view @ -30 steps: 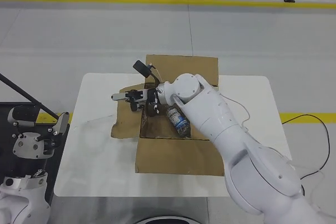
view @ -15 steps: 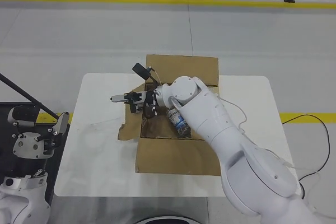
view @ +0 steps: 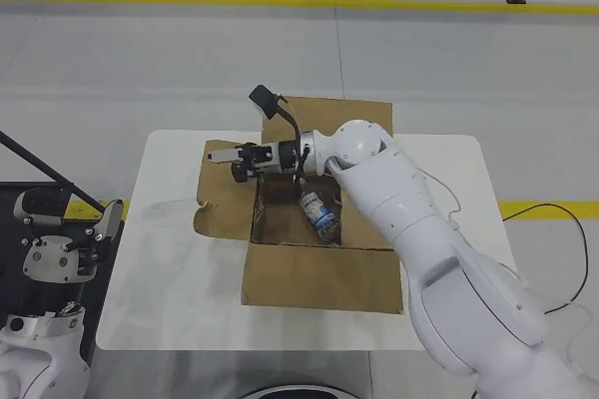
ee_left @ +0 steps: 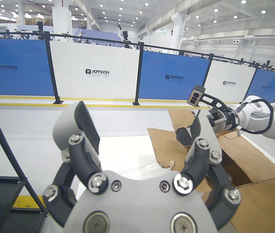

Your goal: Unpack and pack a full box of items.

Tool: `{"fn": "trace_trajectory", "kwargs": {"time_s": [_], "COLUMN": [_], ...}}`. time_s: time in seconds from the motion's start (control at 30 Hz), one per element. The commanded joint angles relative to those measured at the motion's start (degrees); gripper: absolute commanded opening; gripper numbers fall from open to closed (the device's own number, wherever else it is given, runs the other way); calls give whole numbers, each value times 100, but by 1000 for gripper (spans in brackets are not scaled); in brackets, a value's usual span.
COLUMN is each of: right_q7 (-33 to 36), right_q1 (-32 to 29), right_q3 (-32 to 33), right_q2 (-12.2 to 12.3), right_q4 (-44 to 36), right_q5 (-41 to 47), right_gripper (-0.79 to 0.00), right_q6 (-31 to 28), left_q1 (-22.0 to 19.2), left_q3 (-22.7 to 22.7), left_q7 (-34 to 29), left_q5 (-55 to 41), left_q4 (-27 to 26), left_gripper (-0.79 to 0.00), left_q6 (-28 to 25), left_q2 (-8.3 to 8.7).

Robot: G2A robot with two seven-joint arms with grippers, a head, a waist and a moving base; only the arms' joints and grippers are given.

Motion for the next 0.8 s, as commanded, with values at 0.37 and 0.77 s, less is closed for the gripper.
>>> {"fn": "trace_trajectory", "kwargs": {"time_s": [0.37, 0.77], "right_q7": [-50, -247], "right_q1": [-381, -2385], "right_q3": [510, 1890], "right_q2": [781, 2333], "right_q4": [-1109, -4977], "right_q5": [-421, -1583], "right_gripper": [0, 0], "right_q6": [-493, -689], "left_q1": [-43, -1970], "left_q3": [145, 1452], "left_q7": [-272, -2111], "left_q5": [-58, -336], "left_q4": [204, 1351], "left_gripper": [0, 0], "left_q6": [-189, -580], "left_q2": [8, 62]}}
